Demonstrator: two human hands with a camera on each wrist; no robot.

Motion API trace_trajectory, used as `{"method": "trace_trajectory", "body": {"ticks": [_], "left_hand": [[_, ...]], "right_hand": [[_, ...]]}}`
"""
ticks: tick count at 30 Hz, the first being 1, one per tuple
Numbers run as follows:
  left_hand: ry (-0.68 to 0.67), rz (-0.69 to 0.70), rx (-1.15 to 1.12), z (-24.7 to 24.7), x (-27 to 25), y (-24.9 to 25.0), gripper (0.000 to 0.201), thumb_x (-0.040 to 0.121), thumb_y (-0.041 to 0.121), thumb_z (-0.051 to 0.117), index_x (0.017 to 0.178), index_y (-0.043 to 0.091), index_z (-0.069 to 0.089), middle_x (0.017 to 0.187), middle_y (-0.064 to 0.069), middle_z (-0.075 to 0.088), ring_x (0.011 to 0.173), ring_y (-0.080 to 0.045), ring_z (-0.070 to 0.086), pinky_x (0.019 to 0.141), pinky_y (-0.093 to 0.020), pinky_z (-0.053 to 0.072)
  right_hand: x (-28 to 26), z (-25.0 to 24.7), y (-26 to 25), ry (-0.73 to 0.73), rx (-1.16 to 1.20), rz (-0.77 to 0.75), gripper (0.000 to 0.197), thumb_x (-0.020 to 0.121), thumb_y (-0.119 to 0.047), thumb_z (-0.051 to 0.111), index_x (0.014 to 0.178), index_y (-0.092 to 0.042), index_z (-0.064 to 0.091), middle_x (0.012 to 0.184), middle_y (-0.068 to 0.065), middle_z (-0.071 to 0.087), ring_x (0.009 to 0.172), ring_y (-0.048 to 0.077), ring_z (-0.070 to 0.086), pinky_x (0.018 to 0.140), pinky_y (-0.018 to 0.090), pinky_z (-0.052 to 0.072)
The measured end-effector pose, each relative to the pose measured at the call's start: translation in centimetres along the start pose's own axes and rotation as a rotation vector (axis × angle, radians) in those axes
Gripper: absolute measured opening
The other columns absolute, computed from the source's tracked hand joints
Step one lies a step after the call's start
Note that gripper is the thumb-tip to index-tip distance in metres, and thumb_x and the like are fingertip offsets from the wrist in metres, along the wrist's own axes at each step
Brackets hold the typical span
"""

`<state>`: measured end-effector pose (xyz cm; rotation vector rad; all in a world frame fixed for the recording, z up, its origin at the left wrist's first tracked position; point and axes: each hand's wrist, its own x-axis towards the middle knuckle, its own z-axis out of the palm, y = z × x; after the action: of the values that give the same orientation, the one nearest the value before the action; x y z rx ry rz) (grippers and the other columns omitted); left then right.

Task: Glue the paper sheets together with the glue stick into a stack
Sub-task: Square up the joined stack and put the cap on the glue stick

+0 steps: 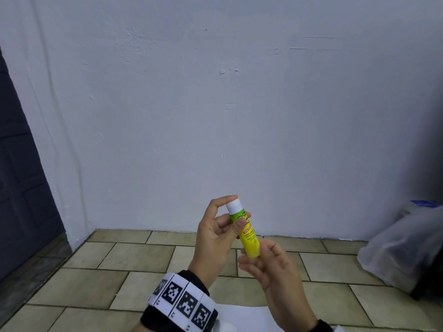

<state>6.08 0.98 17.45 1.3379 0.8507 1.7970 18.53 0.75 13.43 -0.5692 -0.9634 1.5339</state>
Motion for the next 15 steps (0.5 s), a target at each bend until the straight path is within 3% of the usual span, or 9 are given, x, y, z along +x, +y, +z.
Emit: {"method": "trace_trajectory", "body": {"ticks": [1, 2, 3, 6, 8, 10, 12, 13, 15], "left_hand": [[0.003, 0.001, 0.002, -0.01, 0.03, -0.02, 0.038, 0.075, 0.017, 0.064, 0.111, 0.016, 0.052, 0.086, -0.008, 0.075, 0.069, -0.011, 0.065, 0.064, -0.022, 0.052], [0.004, 0.001, 0.005, -0.05, -0.01, -0.01, 0.038, 0.075, 0.017, 0.064, 0.111, 0.017, 0.052, 0.086, -0.008, 0.075, 0.069, -0.011, 0.065, 0.064, -0.022, 0.052], [0.004, 0.000, 0.009, -0.08, -0.05, -0.02, 0.038, 0.075, 0.018, 0.064, 0.111, 0.017, 0.052, 0.086, -0.007, 0.075, 0.069, -0.011, 0.065, 0.064, -0.022, 0.052], [0.015, -0.005, -0.005, -0.12, -0.16, -0.16, 0.037, 0.075, 0.017, 0.064, 0.111, 0.017, 0.053, 0.086, -0.009, 0.075, 0.069, -0.011, 0.064, 0.064, -0.023, 0.053], [0.023, -0.009, -0.016, -0.09, -0.16, -0.23, 0.037, 0.075, 0.018, 0.063, 0.111, 0.016, 0.053, 0.087, -0.009, 0.075, 0.069, -0.011, 0.064, 0.063, -0.023, 0.053], [0.026, -0.011, -0.009, -0.08, -0.12, -0.25, 0.038, 0.075, 0.018, 0.063, 0.112, 0.016, 0.052, 0.087, -0.009, 0.075, 0.070, -0.012, 0.065, 0.064, -0.024, 0.053], [0.027, -0.010, 0.004, -0.12, -0.08, -0.28, 0.038, 0.076, 0.019, 0.063, 0.112, 0.016, 0.052, 0.088, -0.009, 0.075, 0.070, -0.012, 0.065, 0.065, -0.024, 0.053], [0.028, -0.009, 0.010, -0.16, -0.08, -0.32, 0.038, 0.076, 0.019, 0.063, 0.112, 0.017, 0.052, 0.088, -0.008, 0.075, 0.070, -0.012, 0.065, 0.065, -0.024, 0.053], [0.033, -0.007, 0.014, -0.24, -0.10, -0.39, 0.037, 0.076, 0.019, 0.063, 0.112, 0.017, 0.052, 0.088, -0.008, 0.075, 0.069, -0.012, 0.065, 0.064, -0.024, 0.053]], "right_hand": [[-0.08, 0.03, -0.11, -0.014, 0.059, 0.053, 0.074, 0.069, -0.045, 0.072, 0.109, 0.014, 0.052, 0.077, 0.027, 0.064, 0.058, 0.028, 0.064, 0.053, 0.030, 0.055], [-0.16, 0.04, -0.20, -0.026, 0.077, 0.086, 0.072, 0.073, -0.042, 0.067, 0.110, 0.017, 0.049, 0.074, 0.029, 0.063, 0.053, 0.028, 0.062, 0.049, 0.031, 0.054], [-0.18, 0.06, -0.19, -0.038, 0.065, 0.089, 0.074, 0.069, -0.043, 0.073, 0.106, 0.016, 0.050, 0.073, 0.030, 0.062, 0.051, 0.028, 0.061, 0.048, 0.031, 0.053], [0.01, -0.01, -0.03, -0.007, -0.088, -0.022, 0.091, 0.032, -0.053, 0.093, 0.092, 0.005, 0.056, 0.076, 0.026, 0.067, 0.059, 0.028, 0.066, 0.055, 0.029, 0.055], [0.02, 0.03, 0.27, 0.030, -0.132, -0.095, 0.094, 0.027, -0.052, 0.094, 0.094, 0.003, 0.057, 0.076, 0.020, 0.068, 0.063, 0.026, 0.066, 0.059, 0.027, 0.056], [-0.08, 0.30, 0.38, 0.036, -0.050, -0.066, 0.091, 0.041, -0.053, 0.090, 0.101, 0.006, 0.055, 0.076, 0.022, 0.068, 0.061, 0.026, 0.066, 0.057, 0.028, 0.055], [-0.25, 0.40, 0.26, 0.011, 0.077, 0.044, 0.073, 0.071, -0.045, 0.069, 0.111, 0.013, 0.049, 0.075, 0.028, 0.065, 0.053, 0.028, 0.063, 0.049, 0.031, 0.054], [-0.29, 0.34, 0.17, -0.003, 0.095, 0.081, 0.064, 0.077, -0.037, 0.060, 0.112, 0.015, 0.048, 0.072, 0.029, 0.064, 0.050, 0.028, 0.061, 0.046, 0.031, 0.053], [-0.23, 0.40, 0.03, -0.014, 0.068, 0.090, 0.066, 0.070, -0.040, 0.073, 0.104, 0.013, 0.052, 0.070, 0.029, 0.063, 0.049, 0.026, 0.061, 0.046, 0.029, 0.052]]}}
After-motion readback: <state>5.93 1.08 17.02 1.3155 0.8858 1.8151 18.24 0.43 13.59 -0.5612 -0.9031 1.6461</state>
